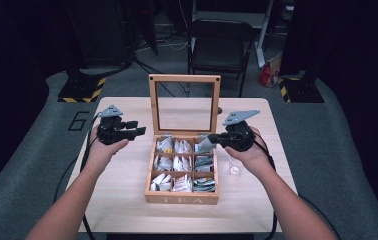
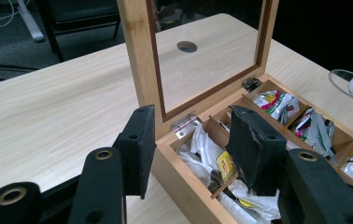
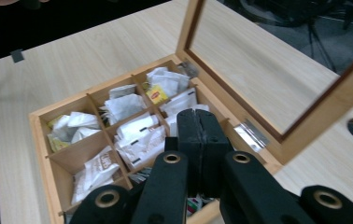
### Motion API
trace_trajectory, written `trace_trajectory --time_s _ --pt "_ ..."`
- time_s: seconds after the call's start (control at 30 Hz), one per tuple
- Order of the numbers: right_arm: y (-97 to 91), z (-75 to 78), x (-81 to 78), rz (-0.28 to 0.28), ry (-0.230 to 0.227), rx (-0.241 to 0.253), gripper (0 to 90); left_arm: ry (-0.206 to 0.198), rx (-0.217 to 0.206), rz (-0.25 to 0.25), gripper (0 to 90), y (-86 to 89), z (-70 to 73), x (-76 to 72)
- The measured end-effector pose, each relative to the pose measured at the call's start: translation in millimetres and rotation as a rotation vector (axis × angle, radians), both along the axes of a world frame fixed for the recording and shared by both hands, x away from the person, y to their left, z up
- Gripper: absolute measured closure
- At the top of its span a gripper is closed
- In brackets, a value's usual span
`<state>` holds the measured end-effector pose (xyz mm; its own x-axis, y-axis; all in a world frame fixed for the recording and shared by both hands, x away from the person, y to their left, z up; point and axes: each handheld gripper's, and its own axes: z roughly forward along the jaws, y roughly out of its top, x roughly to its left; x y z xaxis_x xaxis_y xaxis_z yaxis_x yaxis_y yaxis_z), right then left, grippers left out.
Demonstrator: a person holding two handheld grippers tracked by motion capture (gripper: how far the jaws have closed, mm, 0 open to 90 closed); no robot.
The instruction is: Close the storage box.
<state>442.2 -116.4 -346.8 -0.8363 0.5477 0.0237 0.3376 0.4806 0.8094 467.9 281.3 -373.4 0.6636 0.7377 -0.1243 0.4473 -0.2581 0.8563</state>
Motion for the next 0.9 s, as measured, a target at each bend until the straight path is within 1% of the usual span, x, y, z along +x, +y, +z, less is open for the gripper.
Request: trace_trajectory --time_s 0.13,0.17,0.2,0.23,0.37,0.43,0.6,0.63,0.67,0.7,0.9 --pt "-11.4 0.2 3.0 -0.030 -0.002 -0.010 90.0 0.004 0.003 -0.001 51.3 -0.3 -0.2 0.2" --pt "-14.1 0.4 3.1 -0.043 0.006 -0.009 90.0 0.003 0.005 -0.001 51.3 -0.5 -0.2 0.3" --pt "-17.6 0.3 4.6 -0.046 -0.002 -0.011 90.0 0.004 0.005 -0.002 51.3 -0.6 -0.3 0.4" --pt "-19.2 0.2 4.5 -0.057 0.004 -0.008 90.0 0.004 0.006 -0.002 51.3 -0.7 -0.3 0.5" --pt "-27.6 1.5 6.2 -0.075 -0.008 -0.007 90.0 0.005 0.006 0.002 51.3 -0.5 -0.1 0.9" --pt "-31.1 2.4 6.0 -0.090 -0.003 -0.002 90.0 0.002 0.008 0.001 51.3 0.2 1.0 0.9" --pt "-39.1 2.7 5.5 -0.104 -0.006 -0.008 90.0 -0.002 0.009 0.004 51.4 1.5 3.0 0.3" --pt "-40.9 2.5 5.3 -0.104 -0.010 -0.015 90.0 0.002 0.007 0.004 51.3 1.8 3.1 0.3" --pt "-42.3 2.6 4.3 -0.113 -0.005 -0.017 90.0 0.000 0.008 0.006 51.3 2.0 3.1 0.2" --pt "-44.0 2.3 4.3 -0.112 -0.012 -0.016 90.0 -0.002 0.006 0.007 51.3 2.0 2.8 0.3" --pt "-52.5 0.0 0.5 -0.129 -0.006 -0.024 90.0 0.000 0.008 0.007 51.3 2.4 2.7 0.4"
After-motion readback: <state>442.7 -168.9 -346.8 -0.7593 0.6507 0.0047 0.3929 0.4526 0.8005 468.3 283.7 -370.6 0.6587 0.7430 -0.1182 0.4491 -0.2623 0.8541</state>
